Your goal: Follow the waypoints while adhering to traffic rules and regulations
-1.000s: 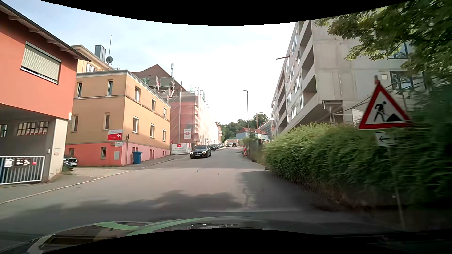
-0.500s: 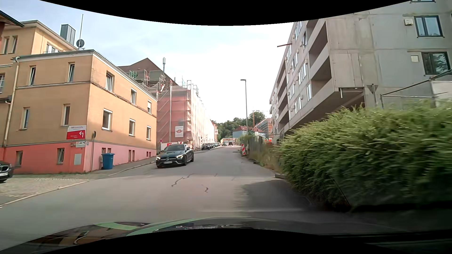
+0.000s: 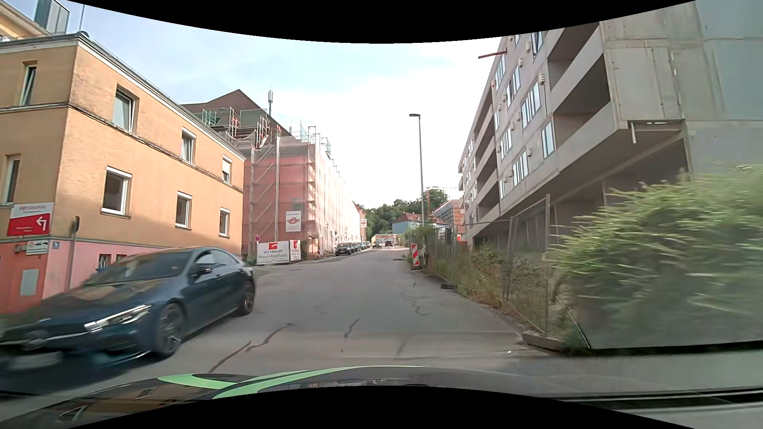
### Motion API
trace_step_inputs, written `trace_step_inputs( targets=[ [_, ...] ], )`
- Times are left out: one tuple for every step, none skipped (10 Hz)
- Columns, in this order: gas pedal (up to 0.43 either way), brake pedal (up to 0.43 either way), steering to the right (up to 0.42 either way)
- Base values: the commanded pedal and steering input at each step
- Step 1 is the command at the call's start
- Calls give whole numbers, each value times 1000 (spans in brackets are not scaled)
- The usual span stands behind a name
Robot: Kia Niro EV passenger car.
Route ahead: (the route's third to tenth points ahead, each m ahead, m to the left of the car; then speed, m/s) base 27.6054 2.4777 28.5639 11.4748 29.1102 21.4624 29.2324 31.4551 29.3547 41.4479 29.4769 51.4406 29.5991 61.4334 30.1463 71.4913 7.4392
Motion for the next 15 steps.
trace_step_inputs(
  targets=[
    [0,0,2],
    [0,0,2],
    [0,0,2],
    [0,0,2],
    [0,0,2],
    [0,0,1],
    [0,0,-3],
    [0,18,-4],
    [0,55,-6],
    [0,79,-6],
    [0,91,-6],
    [0,98,-8],
    [0,98,-11],
    [0,104,-11],
    [0,110,-10]
  ],
)
